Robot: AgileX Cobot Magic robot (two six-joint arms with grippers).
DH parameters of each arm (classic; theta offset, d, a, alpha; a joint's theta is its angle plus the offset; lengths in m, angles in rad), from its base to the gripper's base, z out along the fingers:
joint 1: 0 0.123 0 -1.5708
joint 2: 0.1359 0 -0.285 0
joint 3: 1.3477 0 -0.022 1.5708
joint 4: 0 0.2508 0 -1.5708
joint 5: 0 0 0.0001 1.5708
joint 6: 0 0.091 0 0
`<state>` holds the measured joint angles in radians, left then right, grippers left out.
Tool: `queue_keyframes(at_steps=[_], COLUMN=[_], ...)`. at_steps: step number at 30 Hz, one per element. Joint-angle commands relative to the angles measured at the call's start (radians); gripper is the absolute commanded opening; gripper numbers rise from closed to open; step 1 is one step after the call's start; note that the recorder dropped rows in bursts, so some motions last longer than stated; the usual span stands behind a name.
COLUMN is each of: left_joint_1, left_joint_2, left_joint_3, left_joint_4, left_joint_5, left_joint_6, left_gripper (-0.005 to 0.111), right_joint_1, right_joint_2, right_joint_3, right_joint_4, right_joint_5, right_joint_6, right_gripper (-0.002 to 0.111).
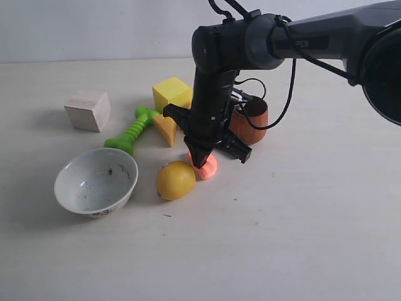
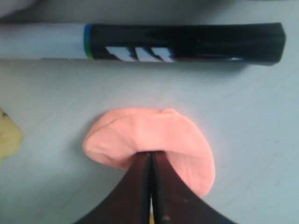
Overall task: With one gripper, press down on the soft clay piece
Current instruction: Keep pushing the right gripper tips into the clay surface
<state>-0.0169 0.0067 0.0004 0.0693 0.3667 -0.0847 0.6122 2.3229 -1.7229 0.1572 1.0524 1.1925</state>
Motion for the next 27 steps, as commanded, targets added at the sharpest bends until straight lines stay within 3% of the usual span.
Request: queue_keyframes(at_steps=[1, 27], left_joint_1=[-0.005, -0.005], left_joint_2=[-0.007, -0.007], left_joint_3=[0.000, 0.000], left_joint_4=[-0.002, -0.002], left_joint_5=[-0.009, -0.009], left_joint_6=[0.004, 0.004], left_gripper=[0.000, 0.000], right_joint_1=[0.004, 0.004], right_joint_2=[0.047, 0.000], right_joint_3=[0.019, 0.019], right_joint_4=[-0.003, -0.036], right_joint_5=[0.056, 0.025], right_joint_6=[-0.017, -0.045], right_gripper=[0.000, 0.000])
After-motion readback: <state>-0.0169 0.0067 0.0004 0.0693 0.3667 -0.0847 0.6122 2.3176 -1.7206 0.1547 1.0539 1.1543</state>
